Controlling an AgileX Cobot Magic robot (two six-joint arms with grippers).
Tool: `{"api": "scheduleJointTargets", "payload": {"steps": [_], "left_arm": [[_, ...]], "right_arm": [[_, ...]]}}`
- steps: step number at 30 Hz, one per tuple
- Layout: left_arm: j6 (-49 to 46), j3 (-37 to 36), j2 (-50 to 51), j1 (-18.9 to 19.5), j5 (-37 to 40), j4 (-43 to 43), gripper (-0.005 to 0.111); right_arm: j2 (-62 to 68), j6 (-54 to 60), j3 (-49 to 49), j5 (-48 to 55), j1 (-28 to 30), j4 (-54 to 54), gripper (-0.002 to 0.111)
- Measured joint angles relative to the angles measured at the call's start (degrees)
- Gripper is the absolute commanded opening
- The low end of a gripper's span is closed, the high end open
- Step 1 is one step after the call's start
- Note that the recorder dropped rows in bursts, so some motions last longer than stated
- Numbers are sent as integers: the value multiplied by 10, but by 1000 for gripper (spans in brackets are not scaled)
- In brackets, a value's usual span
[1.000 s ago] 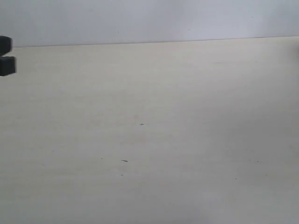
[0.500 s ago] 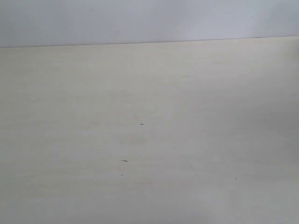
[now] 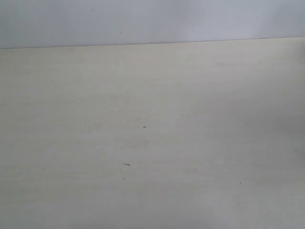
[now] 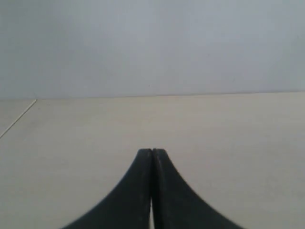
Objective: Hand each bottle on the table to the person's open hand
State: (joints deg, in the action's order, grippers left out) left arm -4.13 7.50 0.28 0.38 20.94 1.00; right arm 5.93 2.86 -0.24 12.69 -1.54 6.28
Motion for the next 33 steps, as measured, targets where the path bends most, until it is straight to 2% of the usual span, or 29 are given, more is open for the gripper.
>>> {"api": "scheduleJointTargets", "payload": {"steps": [6, 10, 15, 33], "left_arm": [[0, -47, 0, 0, -1, -2, 0], [0, -71, 0, 0, -32, -3, 0], [-1, -73, 0, 0, -43, -10, 0], [0, -73, 0, 0, 0, 1, 0]], "right_arm": [[0, 0, 0, 0, 0, 0, 0], [0, 0, 0, 0, 0, 0, 0], [0, 0, 0, 0, 0, 0, 0], [0, 0, 0, 0, 0, 0, 0]]}}
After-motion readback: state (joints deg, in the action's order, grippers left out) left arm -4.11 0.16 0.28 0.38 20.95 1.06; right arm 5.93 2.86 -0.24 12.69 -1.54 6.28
